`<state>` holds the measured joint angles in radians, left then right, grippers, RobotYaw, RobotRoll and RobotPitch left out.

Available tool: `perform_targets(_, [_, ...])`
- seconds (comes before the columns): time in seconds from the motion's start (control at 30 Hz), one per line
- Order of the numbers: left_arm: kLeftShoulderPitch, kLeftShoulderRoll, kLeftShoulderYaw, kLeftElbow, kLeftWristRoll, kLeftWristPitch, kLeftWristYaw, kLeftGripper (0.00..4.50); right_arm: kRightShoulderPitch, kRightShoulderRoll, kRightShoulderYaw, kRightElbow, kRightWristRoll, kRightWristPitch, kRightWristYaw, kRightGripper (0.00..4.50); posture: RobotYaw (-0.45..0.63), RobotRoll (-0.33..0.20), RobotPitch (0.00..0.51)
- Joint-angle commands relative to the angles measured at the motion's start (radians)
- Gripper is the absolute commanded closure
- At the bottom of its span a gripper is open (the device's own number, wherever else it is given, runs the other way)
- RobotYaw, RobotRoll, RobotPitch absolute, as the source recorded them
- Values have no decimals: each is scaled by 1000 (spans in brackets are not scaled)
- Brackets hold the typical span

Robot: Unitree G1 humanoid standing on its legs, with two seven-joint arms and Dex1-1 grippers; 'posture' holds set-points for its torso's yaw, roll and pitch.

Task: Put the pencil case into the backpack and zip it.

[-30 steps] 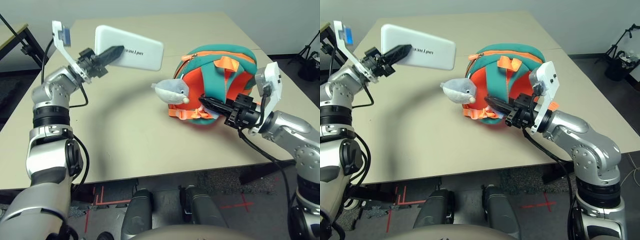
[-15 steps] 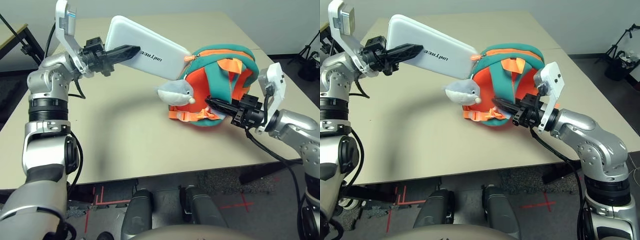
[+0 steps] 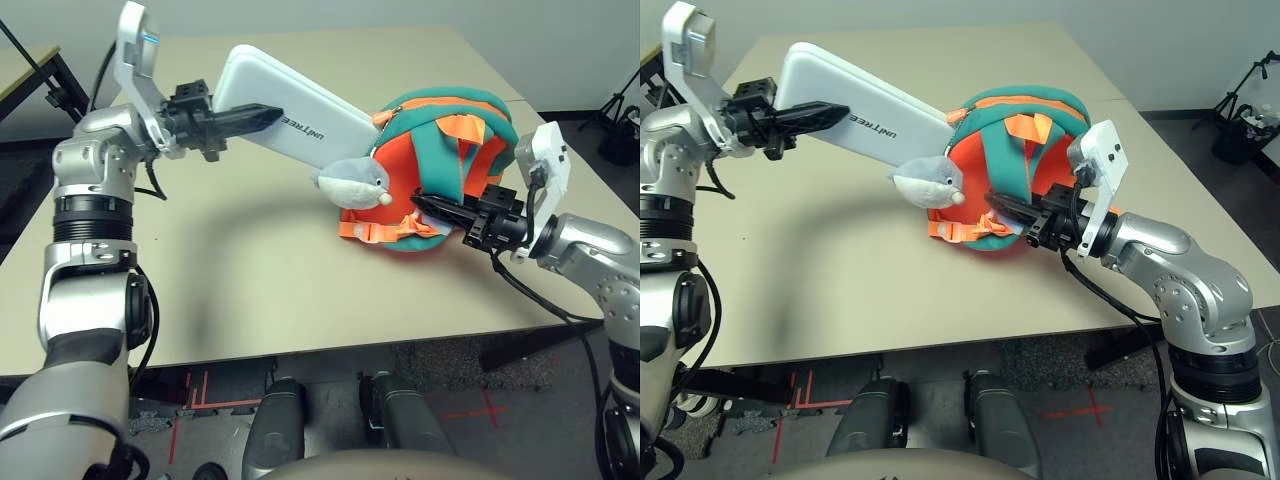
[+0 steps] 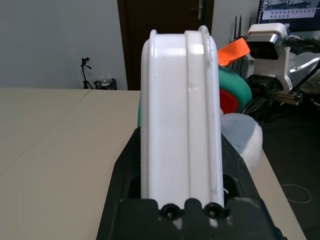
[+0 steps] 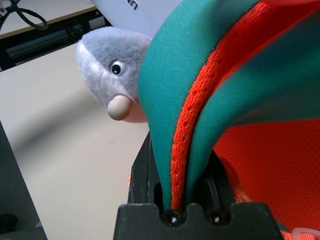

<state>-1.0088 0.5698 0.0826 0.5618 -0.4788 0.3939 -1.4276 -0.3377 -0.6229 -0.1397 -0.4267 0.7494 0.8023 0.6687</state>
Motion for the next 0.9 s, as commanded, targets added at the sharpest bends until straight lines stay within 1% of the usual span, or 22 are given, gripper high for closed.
perform_targets(0.03, [-17, -36, -61, 30, 59, -86, -27, 3169, -7, -7, 15, -1, -3, -7, 16, 4332, 48, 0, 54])
perform_targets(0.23, [-40, -121, -70, 103, 82, -155, 4, 3169, 2, -10, 9, -13, -9, -6, 8, 4332, 29, 0, 48])
perform_targets(0.4, [-46, -205, -79, 171, 119, -247, 43, 3169, 2, -12, 12, -15, -13, -5, 8, 4332, 22, 0, 46])
perform_targets(0.53, [-49, -254, -86, 228, 152, -312, 56, 3170, -1, -12, 14, -15, -17, -5, 10, 4332, 18, 0, 47])
perform_targets(0.63, [-58, -310, -76, 274, 169, -384, 106, 3170, -2, -13, 16, -14, -23, -8, 8, 4332, 13, 0, 42])
perform_targets(0.7, [-65, -339, -64, 289, 165, -393, 126, 3170, -2, -13, 16, -16, -25, -7, 7, 4332, 8, 0, 41])
perform_targets(0.9, [-55, -389, -71, 339, 200, -463, 185, 3170, -2, -13, 16, -20, -29, -4, 3, 4332, 1, 0, 38])
